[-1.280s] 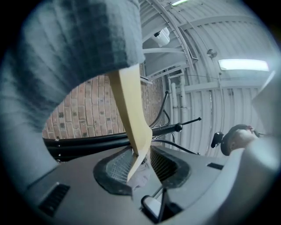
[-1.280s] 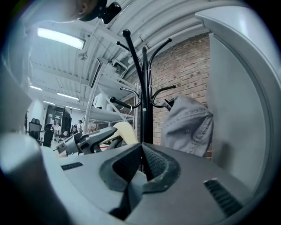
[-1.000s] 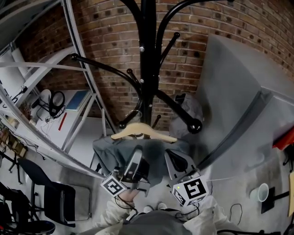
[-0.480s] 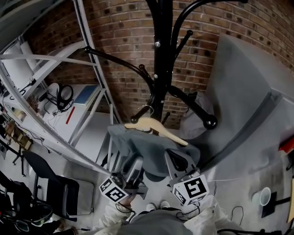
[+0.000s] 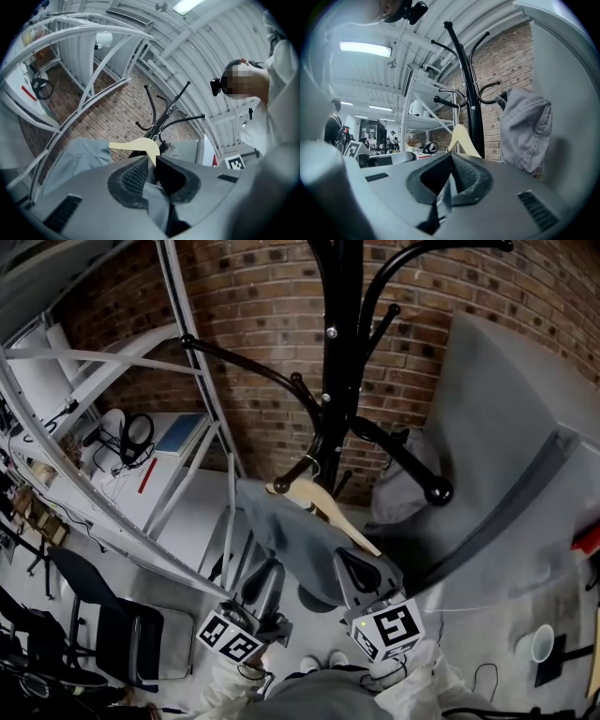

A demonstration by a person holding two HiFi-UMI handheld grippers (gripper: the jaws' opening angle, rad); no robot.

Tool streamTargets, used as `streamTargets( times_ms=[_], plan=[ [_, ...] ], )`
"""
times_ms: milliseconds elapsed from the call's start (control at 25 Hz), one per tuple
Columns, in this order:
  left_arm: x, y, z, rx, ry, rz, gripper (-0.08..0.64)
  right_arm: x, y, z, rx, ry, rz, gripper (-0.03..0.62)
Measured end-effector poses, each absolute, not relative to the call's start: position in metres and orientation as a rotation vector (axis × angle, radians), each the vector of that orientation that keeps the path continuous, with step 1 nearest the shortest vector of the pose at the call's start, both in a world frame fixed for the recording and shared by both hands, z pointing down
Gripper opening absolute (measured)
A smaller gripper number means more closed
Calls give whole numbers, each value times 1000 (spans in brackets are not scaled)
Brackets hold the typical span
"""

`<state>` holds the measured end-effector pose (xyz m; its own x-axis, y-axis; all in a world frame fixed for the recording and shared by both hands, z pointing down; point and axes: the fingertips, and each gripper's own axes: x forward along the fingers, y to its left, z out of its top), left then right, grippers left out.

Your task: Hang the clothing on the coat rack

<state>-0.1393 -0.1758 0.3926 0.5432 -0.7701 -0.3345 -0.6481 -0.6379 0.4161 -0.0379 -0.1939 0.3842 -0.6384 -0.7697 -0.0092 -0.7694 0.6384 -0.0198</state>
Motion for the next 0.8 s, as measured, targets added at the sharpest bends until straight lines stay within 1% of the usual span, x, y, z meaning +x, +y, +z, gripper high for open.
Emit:
streamTargets(
  times_ms=[400,560,800],
  plan=[
    [-148,-173,395,2651,-1425,-534,28,-43,-187,388,-1296,2840,-24,23],
    [-154,-173,388,2657,-1492,-541,11,-47,-184,388,-1269,2843,-17,23],
    [-153,-171,373,2703,-1577,-525,9,-50,-179,387,-1256,2833,7,23]
  ],
)
